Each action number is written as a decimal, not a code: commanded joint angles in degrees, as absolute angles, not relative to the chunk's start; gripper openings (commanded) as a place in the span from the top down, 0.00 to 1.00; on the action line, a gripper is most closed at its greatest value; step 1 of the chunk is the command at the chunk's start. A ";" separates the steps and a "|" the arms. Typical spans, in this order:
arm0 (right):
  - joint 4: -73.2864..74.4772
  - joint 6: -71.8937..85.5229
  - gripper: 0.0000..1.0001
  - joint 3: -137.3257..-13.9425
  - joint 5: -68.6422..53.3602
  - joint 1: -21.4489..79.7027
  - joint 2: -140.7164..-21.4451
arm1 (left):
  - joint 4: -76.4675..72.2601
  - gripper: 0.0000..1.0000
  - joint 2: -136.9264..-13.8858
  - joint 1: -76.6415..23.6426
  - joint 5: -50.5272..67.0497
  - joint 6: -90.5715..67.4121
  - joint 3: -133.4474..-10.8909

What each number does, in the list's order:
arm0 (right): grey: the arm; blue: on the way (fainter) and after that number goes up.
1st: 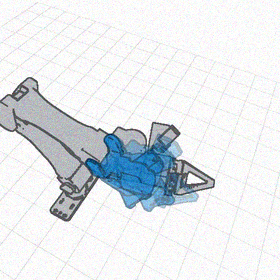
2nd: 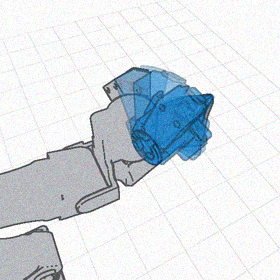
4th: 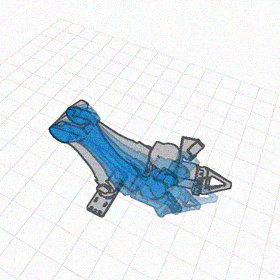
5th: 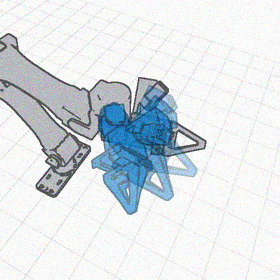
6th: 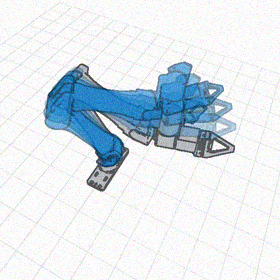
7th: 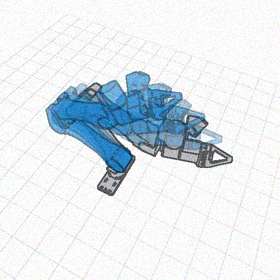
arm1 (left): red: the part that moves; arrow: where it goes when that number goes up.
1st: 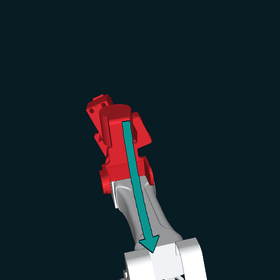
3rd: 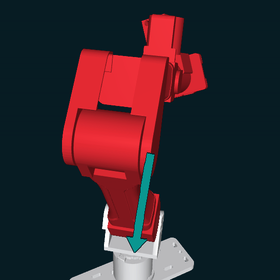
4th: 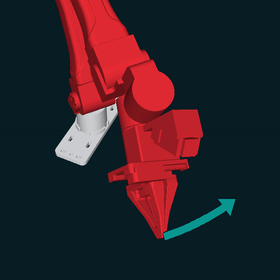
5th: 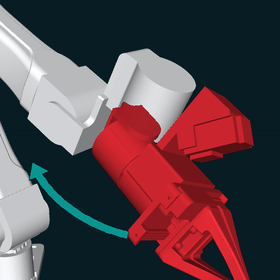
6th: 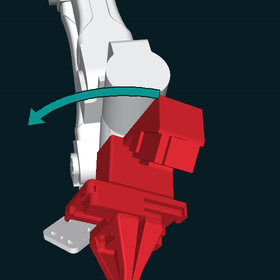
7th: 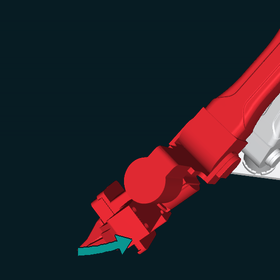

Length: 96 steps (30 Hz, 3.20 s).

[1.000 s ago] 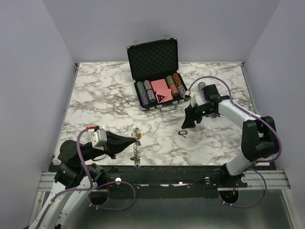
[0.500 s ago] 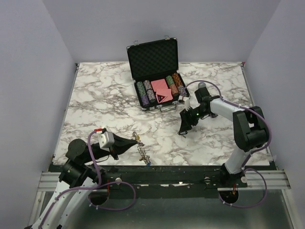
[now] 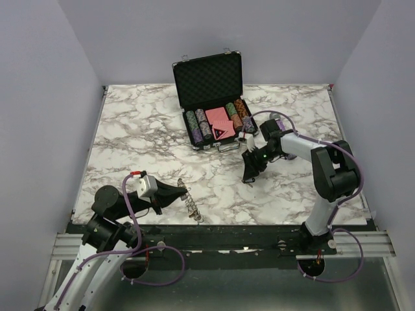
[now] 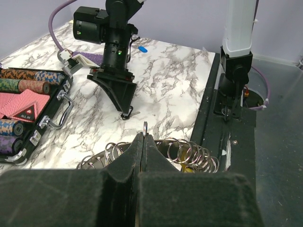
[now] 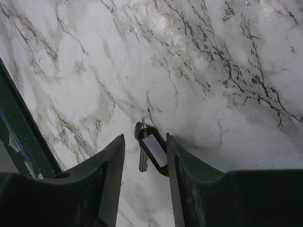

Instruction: Put the keys on the keyring

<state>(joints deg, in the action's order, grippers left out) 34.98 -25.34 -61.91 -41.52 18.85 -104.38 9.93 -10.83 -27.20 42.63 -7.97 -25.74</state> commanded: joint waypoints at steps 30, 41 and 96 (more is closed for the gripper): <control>34.98 -24.79 0.63 -64.25 -38.32 21.18 -106.26 | 5.98 1.00 -12.39 -25.93 46.05 -8.00 -26.63; 35.07 -24.96 0.63 -64.51 -38.06 22.06 -106.00 | 5.63 1.00 -13.01 -25.49 46.85 -8.26 -26.63; 37.53 -26.28 0.66 -65.48 -36.74 23.55 -105.47 | 5.01 1.00 -14.94 -24.70 50.18 -9.23 -26.89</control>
<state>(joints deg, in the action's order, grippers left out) 36.14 -25.52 -64.34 -38.15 22.96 -105.36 7.86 -14.90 -25.12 48.58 -9.06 -25.74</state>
